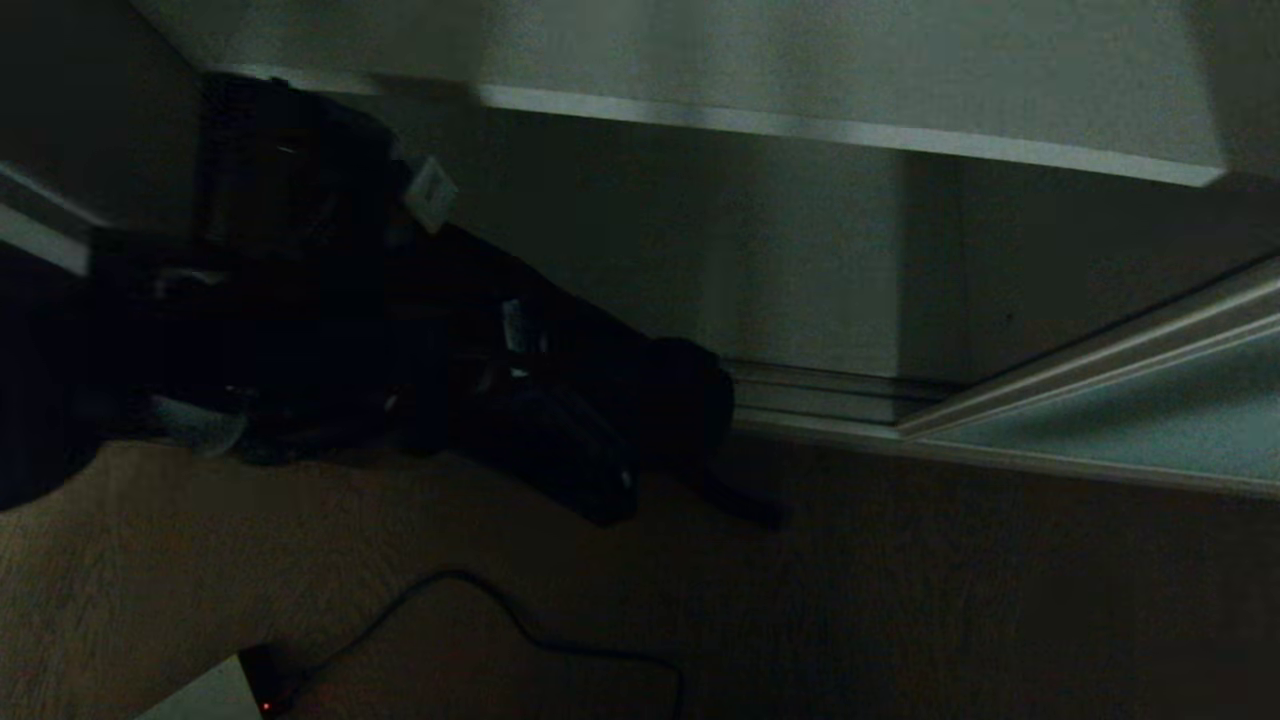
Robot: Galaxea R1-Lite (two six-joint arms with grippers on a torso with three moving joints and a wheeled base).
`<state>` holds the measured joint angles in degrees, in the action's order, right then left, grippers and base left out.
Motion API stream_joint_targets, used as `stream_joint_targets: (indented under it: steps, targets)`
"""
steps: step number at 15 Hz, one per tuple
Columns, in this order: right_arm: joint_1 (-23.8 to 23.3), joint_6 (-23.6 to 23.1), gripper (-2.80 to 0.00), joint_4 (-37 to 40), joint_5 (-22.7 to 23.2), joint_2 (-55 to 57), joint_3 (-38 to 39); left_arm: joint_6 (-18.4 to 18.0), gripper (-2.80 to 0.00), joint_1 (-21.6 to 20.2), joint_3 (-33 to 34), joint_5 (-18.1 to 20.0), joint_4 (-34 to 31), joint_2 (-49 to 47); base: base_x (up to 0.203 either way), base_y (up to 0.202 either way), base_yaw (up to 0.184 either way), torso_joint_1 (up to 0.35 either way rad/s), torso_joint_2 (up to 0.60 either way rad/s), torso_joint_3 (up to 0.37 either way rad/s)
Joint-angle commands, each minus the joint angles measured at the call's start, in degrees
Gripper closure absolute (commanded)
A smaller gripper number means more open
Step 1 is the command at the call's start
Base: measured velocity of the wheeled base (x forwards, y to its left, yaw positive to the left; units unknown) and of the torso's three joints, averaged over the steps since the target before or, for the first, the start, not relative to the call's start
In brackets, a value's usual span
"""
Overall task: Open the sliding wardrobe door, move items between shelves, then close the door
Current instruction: Place the bag on the higher shelf
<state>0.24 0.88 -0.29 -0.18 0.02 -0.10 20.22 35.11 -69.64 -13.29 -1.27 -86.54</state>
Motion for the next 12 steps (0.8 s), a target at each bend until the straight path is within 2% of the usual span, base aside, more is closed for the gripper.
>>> stream_joint_targets:
  steps: [1,4,6,10,12]
  targets:
    - [0.02,0.00,0.00,0.03,0.01,-0.11,0.01,-0.86,0.00,0.05,0.51,-0.88,-3.81,7.09,0.000,0.000,0.000,0.000,0.00,0.000]
    - [0.02,0.00,0.00,0.01,0.01,-0.11,0.01,-5.28,0.00,0.05,0.97,-1.98,-6.90,12.97,0.000,0.000,0.000,0.000,0.00,0.000]
    - [0.02,0.00,0.00,-0.06,0.01,-0.11,0.01,-11.20,0.00,0.05,2.24,-2.46,-7.17,16.91,0.000,0.000,0.000,0.000,0.00,0.000]
    - [0.02,0.00,0.00,-0.06,0.01,-0.11,0.01,-16.79,0.00,0.05,2.31,-2.88,-7.17,21.06,0.000,0.000,0.000,0.000,0.00,0.000]
    - [0.02,0.00,0.00,-0.06,0.01,-0.11,0.01,-16.79,0.00,0.05,2.31,-2.88,-7.17,21.06,0.000,0.000,0.000,0.000,0.00,0.000]
